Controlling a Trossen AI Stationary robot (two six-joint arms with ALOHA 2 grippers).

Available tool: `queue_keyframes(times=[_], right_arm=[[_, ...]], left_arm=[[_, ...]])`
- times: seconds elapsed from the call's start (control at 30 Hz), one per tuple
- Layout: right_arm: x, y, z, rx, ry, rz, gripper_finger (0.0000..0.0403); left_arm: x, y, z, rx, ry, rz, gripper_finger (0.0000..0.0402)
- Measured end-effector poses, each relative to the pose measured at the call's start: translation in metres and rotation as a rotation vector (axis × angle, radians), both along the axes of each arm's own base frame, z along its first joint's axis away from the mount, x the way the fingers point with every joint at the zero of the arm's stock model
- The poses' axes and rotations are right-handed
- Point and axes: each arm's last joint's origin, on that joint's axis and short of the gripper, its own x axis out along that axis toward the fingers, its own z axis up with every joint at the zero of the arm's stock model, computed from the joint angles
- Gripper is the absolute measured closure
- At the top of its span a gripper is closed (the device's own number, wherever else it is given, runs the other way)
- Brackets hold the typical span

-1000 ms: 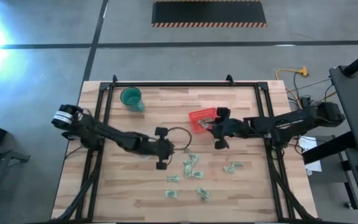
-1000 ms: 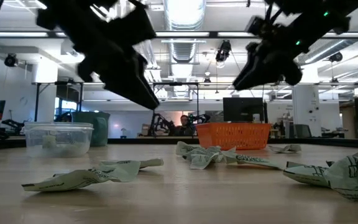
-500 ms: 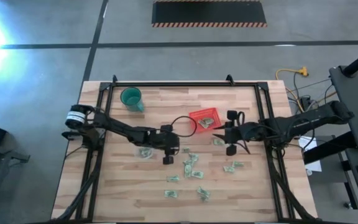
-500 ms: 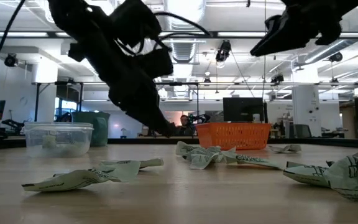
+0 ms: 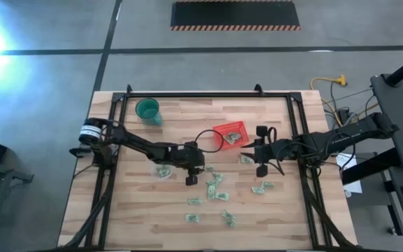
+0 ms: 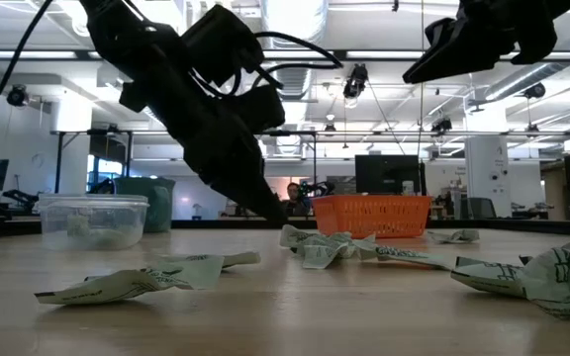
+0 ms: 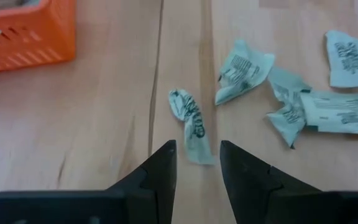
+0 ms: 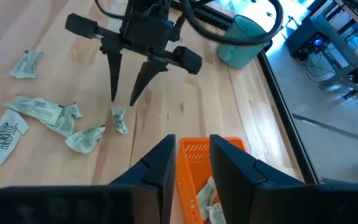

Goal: Pick and place items into bin
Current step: Put the light green stevia packet into the transparent container

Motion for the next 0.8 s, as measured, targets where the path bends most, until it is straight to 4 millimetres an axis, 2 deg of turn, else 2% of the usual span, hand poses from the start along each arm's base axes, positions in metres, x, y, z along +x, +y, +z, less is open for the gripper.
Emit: queue_keyframes(times=[0.27, 0.6, 0.8], right_arm=[[0.000, 0.000, 0.000, 0.003, 0.001, -0.002, 0.0321], [0.000, 0.000, -0.001, 0.003, 0.005, -0.003, 0.0319], [0.000, 0.000, -0.001, 0.003, 0.007, -0.003, 0.0328]], left_arm=[[0.007, 0.003, -0.013, -0.012, 0.025, -0.003, 0.0295], [0.010, 0.004, -0.012, -0.014, 0.016, -0.014, 0.0295], [0.010, 0.004, -0.012, -0.010, 0.017, -0.045, 0.0333]])
